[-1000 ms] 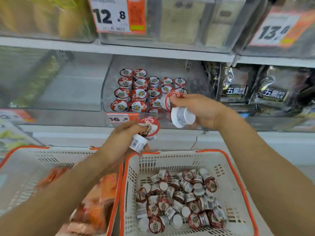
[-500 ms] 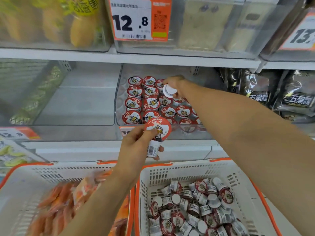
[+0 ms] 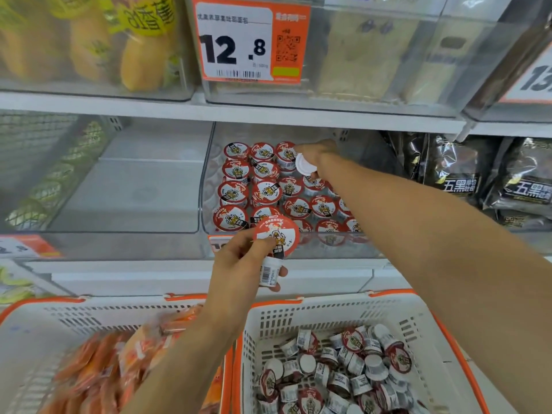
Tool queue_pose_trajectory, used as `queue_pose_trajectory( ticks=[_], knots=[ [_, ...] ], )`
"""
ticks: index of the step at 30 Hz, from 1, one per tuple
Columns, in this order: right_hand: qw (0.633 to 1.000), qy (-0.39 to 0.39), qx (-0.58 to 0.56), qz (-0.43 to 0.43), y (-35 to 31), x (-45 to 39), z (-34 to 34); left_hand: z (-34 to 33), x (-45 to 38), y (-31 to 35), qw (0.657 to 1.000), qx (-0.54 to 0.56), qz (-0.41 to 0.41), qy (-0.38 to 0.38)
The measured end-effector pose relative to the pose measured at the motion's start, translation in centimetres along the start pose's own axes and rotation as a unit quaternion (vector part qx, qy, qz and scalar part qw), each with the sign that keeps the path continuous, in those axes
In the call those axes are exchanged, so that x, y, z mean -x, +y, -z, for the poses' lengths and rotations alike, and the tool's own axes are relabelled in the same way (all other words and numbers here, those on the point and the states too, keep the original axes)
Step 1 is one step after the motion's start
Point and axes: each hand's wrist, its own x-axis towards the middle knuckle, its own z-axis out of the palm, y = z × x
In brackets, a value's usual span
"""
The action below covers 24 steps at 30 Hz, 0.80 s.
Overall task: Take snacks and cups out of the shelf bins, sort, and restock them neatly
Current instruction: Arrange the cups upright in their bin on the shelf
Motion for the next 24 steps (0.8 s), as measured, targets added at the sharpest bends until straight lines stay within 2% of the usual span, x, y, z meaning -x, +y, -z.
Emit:
queue_pose_trajectory(
  ticks=[6,8,11,13,16,20,24],
  knots=[
    [0.992,-0.095,-0.022,0.078,1.6,2.7,1.4,-0.5,-0.3,0.1,1.0,0.0,-0.002,-0.01],
    [0.984,-0.107,0.024,0.137,2.6,3.9,1.6,-0.6,-0.3,0.1,1.0,0.002,-0.004,-0.01],
    [0.932,-0.103,0.18,0.297,4.6,4.9,1.9,-0.7,-0.2,-0.1,1.0,-0.002,-0.006,-0.009],
    [0.898,-0.077,0.226,0.369,5.5,4.7,1.9,-0.7,-0.1,-0.2,1.0,0.0,-0.008,-0.008],
    [0.891,-0.049,0.241,0.382,6.0,4.2,1.8,-0.7,0.1,-0.1,1.0,0.002,-0.009,-0.007],
    [0.884,-0.073,0.233,0.398,5.8,3.7,1.7,-0.6,0.0,0.0,1.0,-0.003,-0.01,-0.004],
    [0.89,-0.061,0.224,0.392,5.9,3.3,1.2,-0.4,-0.1,-0.2,1.0,-0.011,-0.009,-0.006]
  ],
)
